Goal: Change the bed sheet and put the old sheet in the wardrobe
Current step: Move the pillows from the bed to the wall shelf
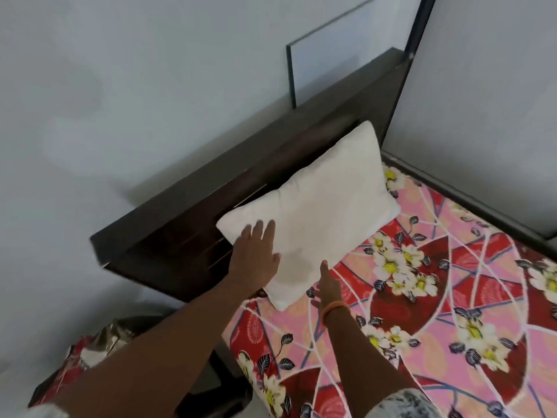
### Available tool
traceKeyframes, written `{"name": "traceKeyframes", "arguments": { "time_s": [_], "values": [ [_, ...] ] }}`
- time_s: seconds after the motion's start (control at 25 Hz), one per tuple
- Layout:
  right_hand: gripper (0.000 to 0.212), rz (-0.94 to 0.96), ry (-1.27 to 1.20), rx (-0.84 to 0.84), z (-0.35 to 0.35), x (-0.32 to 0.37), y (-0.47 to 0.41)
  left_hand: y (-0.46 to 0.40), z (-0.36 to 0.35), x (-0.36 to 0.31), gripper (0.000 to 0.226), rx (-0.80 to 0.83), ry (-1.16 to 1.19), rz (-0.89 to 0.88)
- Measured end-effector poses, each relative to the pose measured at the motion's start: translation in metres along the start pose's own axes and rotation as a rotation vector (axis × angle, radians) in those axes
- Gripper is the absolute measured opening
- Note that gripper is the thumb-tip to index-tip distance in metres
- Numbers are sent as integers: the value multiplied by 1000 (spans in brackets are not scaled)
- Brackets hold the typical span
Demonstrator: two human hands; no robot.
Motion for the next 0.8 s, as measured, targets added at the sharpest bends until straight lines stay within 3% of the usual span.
{"name": "traceKeyframes", "arguments": {
  "time_s": [0.16,0.28,0.44,0.52,0.68,0.8],
  "values": [
    [81,-129,-153,20,-28,-18,-80,-85,-21,9,94,-69,-123,46],
    [68,-137,-249,24,-36,-31,-116,-111,-34,16,103,-149,-151,113],
    [38,-110,-114,-129,-10,-34,-121,-118,-46,30,97,-28,-136,89],
    [35,-36,-53,-206,16,-22,-106,-110,-48,33,89,69,-7,75],
    [50,107,31,-289,87,-8,-44,-57,-36,15,40,139,284,81],
    [44,157,-43,-330,145,-17,15,-6,-34,-6,40,200,469,84]
  ]
}}
Point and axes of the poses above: each hand's wrist, its own y-axis away from the middle knuckle, its own z-axis out of the back of the hand, x = y × z, the point moved 7 cm from there along -y, towards the middle knuckle, and after that the axes turned 4 degrees about -y, right-handed, at the moved point
